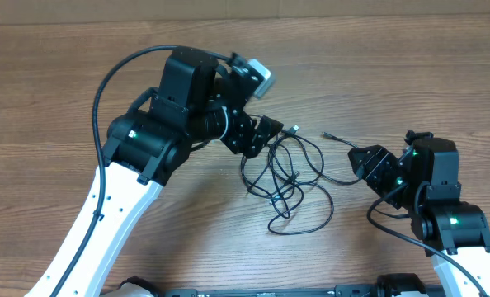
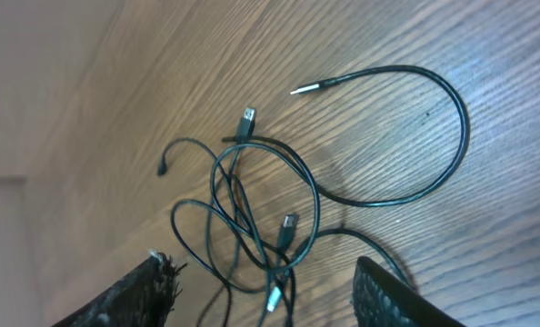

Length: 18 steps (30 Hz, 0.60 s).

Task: Untangle cables

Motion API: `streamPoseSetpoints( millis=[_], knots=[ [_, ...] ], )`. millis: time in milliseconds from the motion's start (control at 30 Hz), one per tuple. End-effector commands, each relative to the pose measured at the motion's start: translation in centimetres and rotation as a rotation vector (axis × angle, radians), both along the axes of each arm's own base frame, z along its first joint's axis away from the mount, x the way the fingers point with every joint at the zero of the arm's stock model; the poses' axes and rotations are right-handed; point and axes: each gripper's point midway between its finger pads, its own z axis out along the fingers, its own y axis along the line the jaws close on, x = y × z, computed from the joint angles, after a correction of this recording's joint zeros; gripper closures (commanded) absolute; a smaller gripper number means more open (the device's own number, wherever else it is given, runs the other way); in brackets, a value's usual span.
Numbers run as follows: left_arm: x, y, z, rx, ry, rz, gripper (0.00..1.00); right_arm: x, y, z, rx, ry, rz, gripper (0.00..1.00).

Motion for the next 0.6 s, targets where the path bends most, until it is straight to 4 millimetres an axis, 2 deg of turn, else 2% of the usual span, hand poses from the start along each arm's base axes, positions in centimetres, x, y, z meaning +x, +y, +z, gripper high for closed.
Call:
streamPoseSetpoints(
  millis=[0, 33, 167, 267, 367, 567],
  knots=[
    [2.8, 5.5, -0.3, 0.068, 0.041, 0.445, 0.00, 0.2, 0.6, 0.7, -0.039, -0.056, 0.105, 0.38],
    [3.1, 6.6, -0.7, 0.082, 0.055, 0.515, 0.00, 0.2, 1.2, 1.0, -0.031, -0.081, 0.149, 0.37],
    [3.8, 9.0, -1.0, 0.088, 0.076, 0.593, 0.00, 0.5, 3.2, 1.9, 0.000, -0.146, 0.287, 0.36],
    [4.1, 10.6, -1.4, 0.096, 0.096, 0.635, 0.00, 0.9, 4.4, 1.5, -0.010, -0.160, 0.367, 0.33],
    [3.8, 11.2, -1.8, 0.122, 0.109, 0.636, 0.00, 1.5, 6.1, 0.4, -0.025, -0.152, 0.453, 0.33],
    [3.8, 11.6, -1.9, 0.154, 0.090, 0.631, 0.00, 2.2, 11.5, -1.7, -0.052, -0.178, 0.667, 0.34]
  ],
)
